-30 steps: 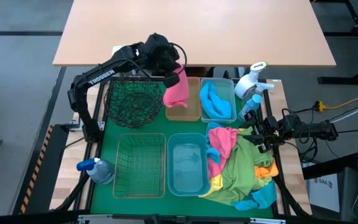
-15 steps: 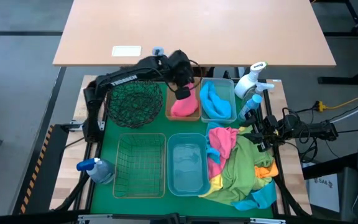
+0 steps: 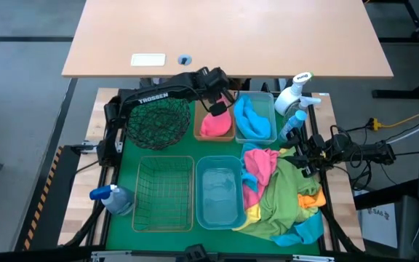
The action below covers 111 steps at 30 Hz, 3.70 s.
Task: Sort microfiber towel by color & place in baskets
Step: Put the pink towel into the orange bin
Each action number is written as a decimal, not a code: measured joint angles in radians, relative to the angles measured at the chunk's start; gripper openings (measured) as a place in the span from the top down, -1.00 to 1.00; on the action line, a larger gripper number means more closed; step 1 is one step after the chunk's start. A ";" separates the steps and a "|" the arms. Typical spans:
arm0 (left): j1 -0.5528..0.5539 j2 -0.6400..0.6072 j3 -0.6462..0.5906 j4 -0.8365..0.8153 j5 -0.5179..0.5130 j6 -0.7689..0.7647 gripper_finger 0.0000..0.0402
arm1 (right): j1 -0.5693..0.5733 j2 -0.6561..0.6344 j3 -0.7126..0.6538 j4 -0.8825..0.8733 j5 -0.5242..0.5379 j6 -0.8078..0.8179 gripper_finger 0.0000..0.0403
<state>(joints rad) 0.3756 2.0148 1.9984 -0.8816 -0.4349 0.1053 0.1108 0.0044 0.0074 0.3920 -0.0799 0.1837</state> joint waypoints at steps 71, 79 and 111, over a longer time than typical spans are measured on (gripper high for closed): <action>-0.271 -0.948 -0.969 0.363 0.400 -0.096 0.41 | 0.001 1.041 0.741 -1.143 -0.018 0.708 0.50; -0.292 -0.948 -0.969 0.363 0.400 -0.096 0.41 | 0.001 1.018 0.820 -1.137 -0.029 0.685 0.89; -0.292 -0.948 -0.970 0.450 0.395 -0.095 0.41 | -0.352 1.181 1.374 -0.778 -0.005 0.080 1.00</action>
<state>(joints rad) 0.0837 1.0664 1.0286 -0.4313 -0.0399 0.0101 -0.2411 1.1857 1.3819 -0.3858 -0.0853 0.2639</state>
